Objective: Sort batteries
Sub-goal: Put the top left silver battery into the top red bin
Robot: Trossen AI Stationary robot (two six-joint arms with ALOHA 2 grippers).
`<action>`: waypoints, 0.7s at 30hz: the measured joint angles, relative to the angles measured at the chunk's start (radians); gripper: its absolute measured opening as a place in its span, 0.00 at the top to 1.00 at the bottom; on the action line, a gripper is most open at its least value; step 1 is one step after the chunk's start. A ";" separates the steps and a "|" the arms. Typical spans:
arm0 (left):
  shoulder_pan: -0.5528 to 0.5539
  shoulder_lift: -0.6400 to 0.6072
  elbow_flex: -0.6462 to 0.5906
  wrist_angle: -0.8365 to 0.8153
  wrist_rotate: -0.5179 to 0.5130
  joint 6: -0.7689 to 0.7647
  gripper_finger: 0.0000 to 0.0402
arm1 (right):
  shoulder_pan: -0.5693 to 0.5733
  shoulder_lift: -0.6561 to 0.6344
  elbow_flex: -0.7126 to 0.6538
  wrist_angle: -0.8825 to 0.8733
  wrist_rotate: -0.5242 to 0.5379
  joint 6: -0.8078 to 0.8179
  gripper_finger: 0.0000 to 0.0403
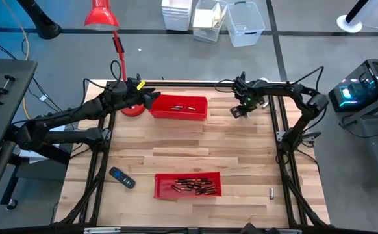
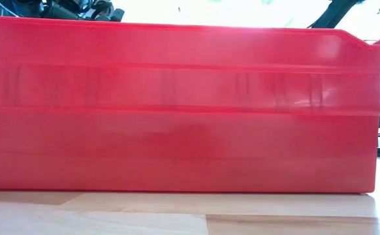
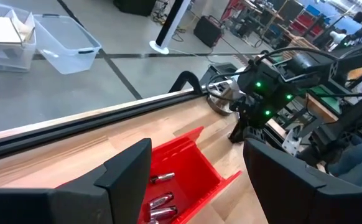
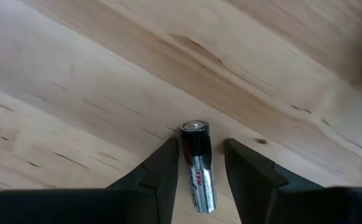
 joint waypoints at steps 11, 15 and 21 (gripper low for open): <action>-0.002 0.000 0.000 -0.004 0.022 0.001 0.38 | 0.115 -0.055 0.084 0.020 -0.055 0.049 0.92; -0.001 0.000 0.000 -0.005 0.022 0.018 0.38 | 0.194 -0.100 0.168 0.128 -0.089 0.120 0.92; -0.001 0.000 0.000 -0.005 0.022 0.097 0.38 | 0.327 -0.089 0.244 0.423 -0.135 0.272 0.92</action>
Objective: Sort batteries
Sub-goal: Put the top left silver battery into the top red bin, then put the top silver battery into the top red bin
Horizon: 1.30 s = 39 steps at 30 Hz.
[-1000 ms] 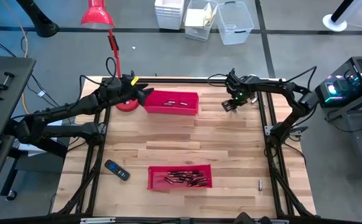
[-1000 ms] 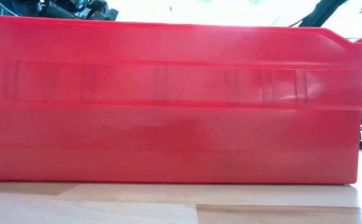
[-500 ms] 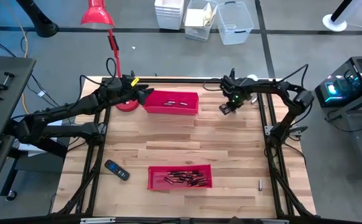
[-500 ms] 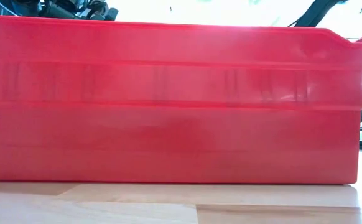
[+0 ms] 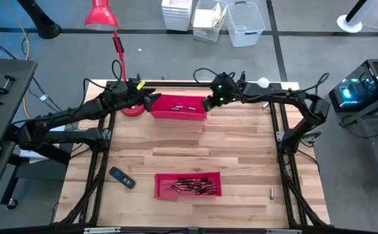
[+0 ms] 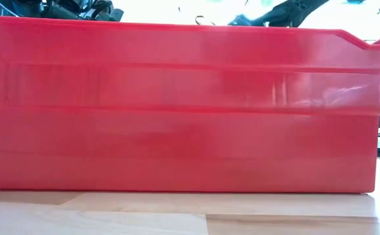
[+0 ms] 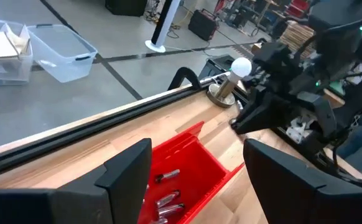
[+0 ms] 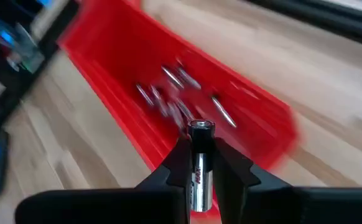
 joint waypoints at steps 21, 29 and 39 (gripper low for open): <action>0.000 0.000 0.000 -0.001 0.000 0.017 0.38 | -0.109 0.041 0.213 -0.494 0.381 0.071 0.54; 0.000 0.000 0.000 -0.001 0.000 0.017 0.38 | -0.334 -0.085 0.024 -0.624 0.429 0.232 0.55; 0.000 0.000 0.000 -0.001 -0.001 0.071 0.38 | -0.340 -0.194 -0.288 -0.608 0.464 0.493 0.55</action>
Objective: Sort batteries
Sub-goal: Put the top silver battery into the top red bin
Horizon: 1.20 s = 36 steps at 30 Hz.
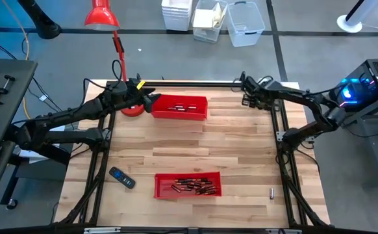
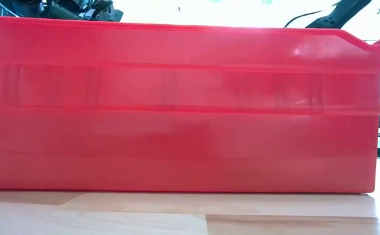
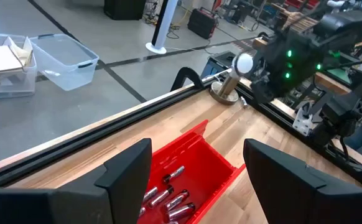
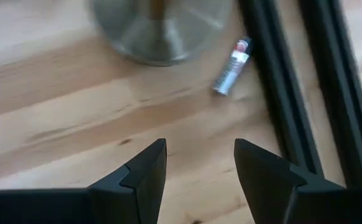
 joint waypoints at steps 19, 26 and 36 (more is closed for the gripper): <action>0.000 0.000 0.000 0.000 0.000 0.026 0.38 | -0.081 -0.001 -0.219 0.305 0.137 0.338 0.55; 0.000 0.000 0.000 0.000 0.000 0.025 0.38 | -0.134 -0.001 -0.223 0.312 0.160 0.307 0.55; 0.000 0.000 0.000 0.000 0.000 0.025 0.38 | -0.163 0.094 -0.222 0.379 0.112 0.281 0.55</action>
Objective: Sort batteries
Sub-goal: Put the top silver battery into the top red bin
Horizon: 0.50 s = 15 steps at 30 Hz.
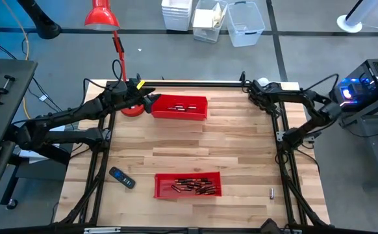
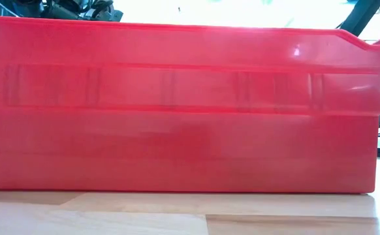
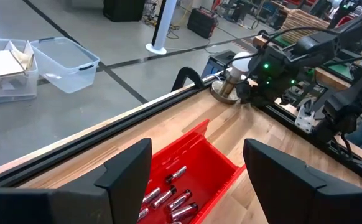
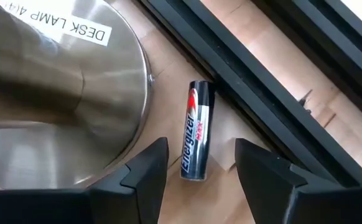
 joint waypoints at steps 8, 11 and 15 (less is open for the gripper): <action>0.000 0.000 0.000 0.000 0.000 -0.010 0.38 | 0.014 0.045 0.002 0.011 0.024 -0.047 0.62; 0.000 0.000 0.000 0.000 0.000 -0.010 0.38 | 0.014 0.046 0.002 0.025 0.017 -0.120 0.75; 0.000 0.000 0.000 0.000 0.000 -0.010 0.38 | 0.036 0.042 0.002 0.036 0.008 -0.158 0.91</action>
